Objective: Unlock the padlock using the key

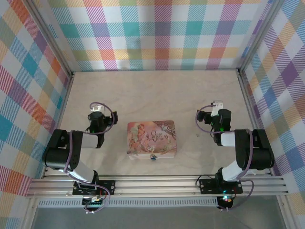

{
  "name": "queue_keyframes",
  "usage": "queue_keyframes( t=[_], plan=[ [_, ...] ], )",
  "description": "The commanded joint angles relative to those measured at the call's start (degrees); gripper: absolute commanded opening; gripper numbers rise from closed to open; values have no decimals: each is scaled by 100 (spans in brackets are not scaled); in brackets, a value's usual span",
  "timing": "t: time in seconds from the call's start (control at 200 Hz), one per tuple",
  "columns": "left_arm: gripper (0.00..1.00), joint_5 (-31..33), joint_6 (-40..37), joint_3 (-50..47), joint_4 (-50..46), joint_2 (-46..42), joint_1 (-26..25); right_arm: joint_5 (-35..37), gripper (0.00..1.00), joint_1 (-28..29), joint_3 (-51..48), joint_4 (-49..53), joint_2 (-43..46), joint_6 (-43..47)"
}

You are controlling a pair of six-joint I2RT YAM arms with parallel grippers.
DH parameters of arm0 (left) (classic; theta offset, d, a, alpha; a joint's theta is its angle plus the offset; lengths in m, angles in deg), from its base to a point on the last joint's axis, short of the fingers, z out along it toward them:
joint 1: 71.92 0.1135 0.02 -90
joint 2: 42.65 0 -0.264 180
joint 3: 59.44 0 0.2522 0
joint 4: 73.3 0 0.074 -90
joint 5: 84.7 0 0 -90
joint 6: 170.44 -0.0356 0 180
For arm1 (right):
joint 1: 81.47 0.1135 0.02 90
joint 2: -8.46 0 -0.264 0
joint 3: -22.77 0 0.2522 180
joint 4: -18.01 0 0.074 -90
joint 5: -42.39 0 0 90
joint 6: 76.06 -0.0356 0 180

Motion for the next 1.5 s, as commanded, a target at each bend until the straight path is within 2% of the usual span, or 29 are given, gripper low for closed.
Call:
queue_keyframes(
  t=[0.0, 1.155, 1.325, 1.495],
  plan=[
    [100, -66, -102, 77, 32, 18, 75, -11, 100, -3, 92, -32, 14, 32],
    [100, -58, -88, 70, -42, -119, 71, -6, 100, -3, 73, -44, 44, 16],
    [100, 35, -108, 229, -1020, -1045, 50, 179, 100, -3, 128, 510, 597, -60],
    [100, -369, 377, 575, -2181, -2083, 14, 89, 100, -3, 519, 2266, 1608, -444]
  ],
)
